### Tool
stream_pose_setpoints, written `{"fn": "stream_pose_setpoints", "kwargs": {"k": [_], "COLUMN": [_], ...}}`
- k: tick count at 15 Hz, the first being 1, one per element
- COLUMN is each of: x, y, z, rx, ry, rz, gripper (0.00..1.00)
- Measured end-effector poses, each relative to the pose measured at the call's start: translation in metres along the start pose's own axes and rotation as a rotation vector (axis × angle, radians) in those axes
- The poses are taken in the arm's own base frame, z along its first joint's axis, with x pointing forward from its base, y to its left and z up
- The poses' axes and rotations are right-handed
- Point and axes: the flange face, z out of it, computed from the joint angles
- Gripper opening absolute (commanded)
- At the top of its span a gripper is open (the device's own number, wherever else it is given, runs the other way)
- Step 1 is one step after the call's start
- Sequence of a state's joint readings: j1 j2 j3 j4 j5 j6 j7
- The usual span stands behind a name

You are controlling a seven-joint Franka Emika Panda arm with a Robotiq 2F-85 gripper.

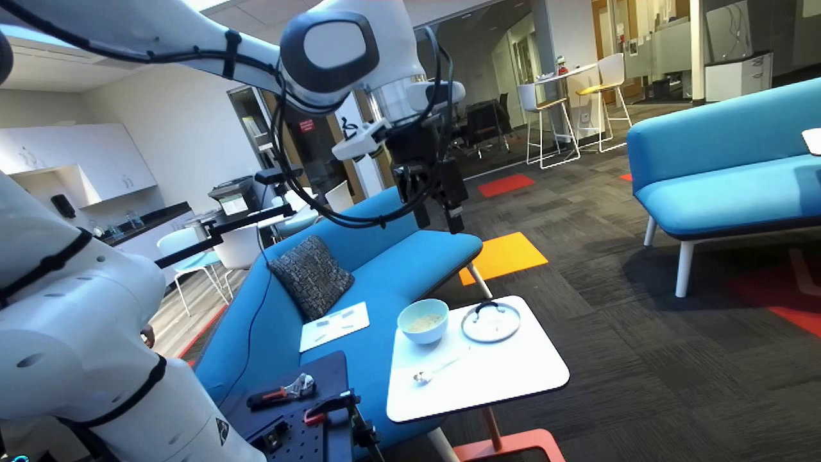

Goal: Pick up the spoon and stir the objects in the bowl

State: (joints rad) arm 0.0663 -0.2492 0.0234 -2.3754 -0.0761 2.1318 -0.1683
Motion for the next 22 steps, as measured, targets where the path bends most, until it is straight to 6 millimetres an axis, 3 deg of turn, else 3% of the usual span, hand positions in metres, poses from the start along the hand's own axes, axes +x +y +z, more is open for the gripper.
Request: {"fn": "stream_pose_setpoints", "kwargs": {"k": [4,11,14,22], "x": [0.013,0.013,0.016,0.024], "y": [-0.016,-0.015,-0.015,-0.020], "z": [0.029,0.030,0.041,0.113], "rx": [0.002,0.004,0.006,0.073], "ry": [-0.005,-0.009,-0.002,0.029], "rz": [-0.001,0.002,0.001,0.051], "gripper": [1.00,1.00,1.00,1.00]}}
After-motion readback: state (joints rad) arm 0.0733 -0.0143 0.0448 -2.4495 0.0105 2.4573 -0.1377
